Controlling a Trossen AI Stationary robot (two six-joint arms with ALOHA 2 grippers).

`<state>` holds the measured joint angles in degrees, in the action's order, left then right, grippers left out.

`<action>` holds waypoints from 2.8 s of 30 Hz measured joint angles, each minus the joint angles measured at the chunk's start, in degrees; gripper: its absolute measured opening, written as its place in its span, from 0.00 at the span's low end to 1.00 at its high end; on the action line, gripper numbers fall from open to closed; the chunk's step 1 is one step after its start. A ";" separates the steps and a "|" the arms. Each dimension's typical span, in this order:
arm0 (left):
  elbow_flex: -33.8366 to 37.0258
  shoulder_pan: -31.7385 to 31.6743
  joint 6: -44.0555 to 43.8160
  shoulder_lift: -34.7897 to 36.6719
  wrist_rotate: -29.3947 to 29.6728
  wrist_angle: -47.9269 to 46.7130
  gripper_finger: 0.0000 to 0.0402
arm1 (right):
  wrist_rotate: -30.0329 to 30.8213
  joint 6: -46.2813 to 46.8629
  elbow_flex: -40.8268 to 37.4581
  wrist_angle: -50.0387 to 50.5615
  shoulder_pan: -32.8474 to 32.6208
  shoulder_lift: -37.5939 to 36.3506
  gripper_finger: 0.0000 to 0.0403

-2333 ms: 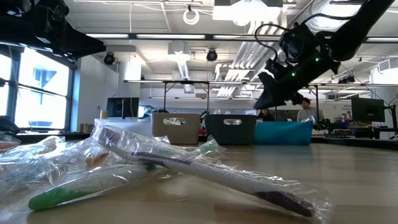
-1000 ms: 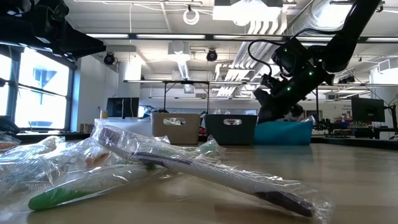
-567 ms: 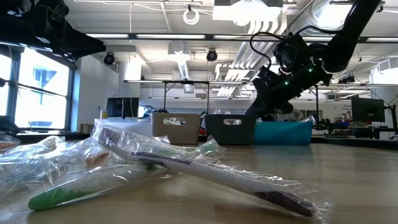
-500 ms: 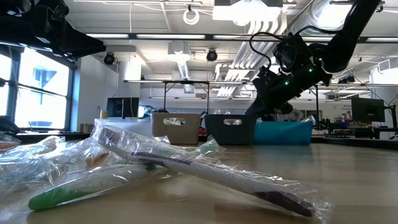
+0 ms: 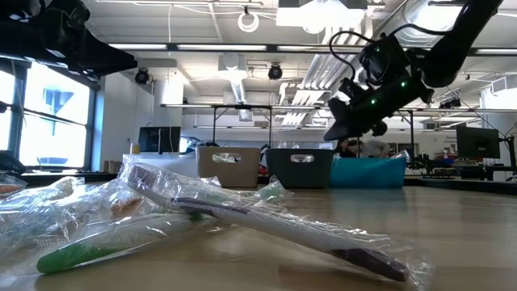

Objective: Pick & Place Toothbrushes
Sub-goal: Put the orange toothbrush into the dark green bin, then put the blue toothbrush into the blue bin

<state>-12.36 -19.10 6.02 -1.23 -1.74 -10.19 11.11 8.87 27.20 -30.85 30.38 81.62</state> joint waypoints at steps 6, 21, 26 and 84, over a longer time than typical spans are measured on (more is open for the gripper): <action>0.00 -0.01 0.18 -0.02 -0.02 -0.01 0.37 | -0.53 4.87 0.02 12.45 -0.01 -5.11 0.00; 0.00 0.00 0.15 -0.01 -0.22 0.04 0.37 | -3.13 11.90 0.00 21.63 -0.01 -1.93 0.00; 0.00 0.00 0.15 -0.01 -0.26 0.04 0.37 | -3.52 11.90 0.00 17.63 -0.01 1.70 0.00; 0.00 0.01 0.15 -0.02 -0.10 -0.31 0.37 | -16.65 1.86 0.00 -12.33 0.43 7.54 0.00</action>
<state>-12.36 -19.10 6.17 -1.26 -1.84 -10.50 -5.54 10.73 27.20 -43.18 30.81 89.17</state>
